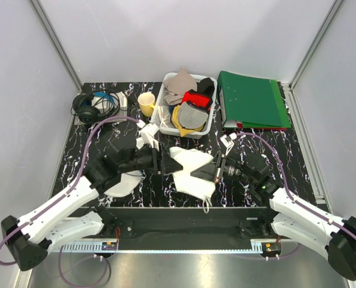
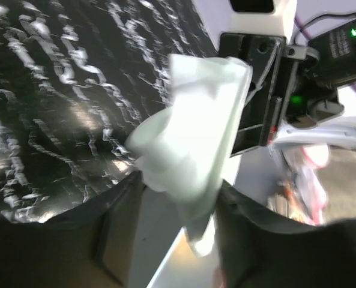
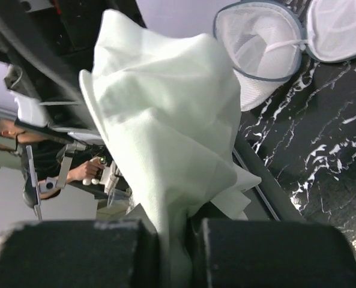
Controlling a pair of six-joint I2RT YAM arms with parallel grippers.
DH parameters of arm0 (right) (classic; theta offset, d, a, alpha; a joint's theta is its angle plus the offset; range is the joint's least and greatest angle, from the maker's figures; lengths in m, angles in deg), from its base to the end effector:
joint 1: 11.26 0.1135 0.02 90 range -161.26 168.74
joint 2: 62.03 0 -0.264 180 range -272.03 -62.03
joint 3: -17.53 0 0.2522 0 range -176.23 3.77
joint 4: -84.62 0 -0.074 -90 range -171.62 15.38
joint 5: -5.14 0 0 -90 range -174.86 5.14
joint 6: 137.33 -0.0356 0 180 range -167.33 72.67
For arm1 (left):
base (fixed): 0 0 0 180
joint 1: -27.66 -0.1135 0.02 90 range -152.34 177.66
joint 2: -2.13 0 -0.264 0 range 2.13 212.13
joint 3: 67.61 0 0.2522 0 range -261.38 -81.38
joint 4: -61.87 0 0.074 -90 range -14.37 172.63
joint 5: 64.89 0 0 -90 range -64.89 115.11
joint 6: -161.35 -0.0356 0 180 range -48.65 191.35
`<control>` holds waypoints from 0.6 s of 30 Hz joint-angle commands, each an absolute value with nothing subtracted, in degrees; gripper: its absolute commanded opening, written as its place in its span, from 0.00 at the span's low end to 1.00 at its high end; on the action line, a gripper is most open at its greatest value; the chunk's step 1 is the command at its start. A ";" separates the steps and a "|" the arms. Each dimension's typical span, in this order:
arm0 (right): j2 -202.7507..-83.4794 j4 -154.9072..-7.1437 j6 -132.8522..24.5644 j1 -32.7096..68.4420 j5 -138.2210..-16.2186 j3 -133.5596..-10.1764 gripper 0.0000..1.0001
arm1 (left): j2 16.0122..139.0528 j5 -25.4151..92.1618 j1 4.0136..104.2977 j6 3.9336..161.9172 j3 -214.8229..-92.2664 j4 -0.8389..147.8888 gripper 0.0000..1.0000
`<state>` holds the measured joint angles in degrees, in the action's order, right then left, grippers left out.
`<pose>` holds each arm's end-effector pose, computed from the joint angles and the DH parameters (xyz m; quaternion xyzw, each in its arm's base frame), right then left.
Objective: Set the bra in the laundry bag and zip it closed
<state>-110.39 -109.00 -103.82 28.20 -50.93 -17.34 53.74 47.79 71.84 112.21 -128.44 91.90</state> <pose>0.1367 0.1382 0.2522 -0.1043 0.6987 0.6410 0.3002 0.1374 -0.1526 0.3229 0.1350 0.8035 -0.4955 0.3009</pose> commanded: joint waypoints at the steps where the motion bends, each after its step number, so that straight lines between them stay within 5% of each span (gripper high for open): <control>1: -110.73 -102.93 -102.10 28.73 -56.81 -20.66 0.00 | 46.88 31.68 71.60 111.51 -129.80 103.26 0.82; 8: -109.67 -83.65 -89.45 28.64 -66.84 -26.72 0.00 | 41.15 2.62 68.71 124.60 -135.78 136.86 0.97; 15: -115.47 -79.25 -83.19 28.73 -64.73 -30.78 0.00 | 48.26 10.42 55.18 112.52 -136.39 135.51 0.95; 18: -115.74 -79.34 -82.49 28.64 -64.38 -30.86 0.00 | 54.32 14.01 54.02 103.13 -138.93 128.84 0.84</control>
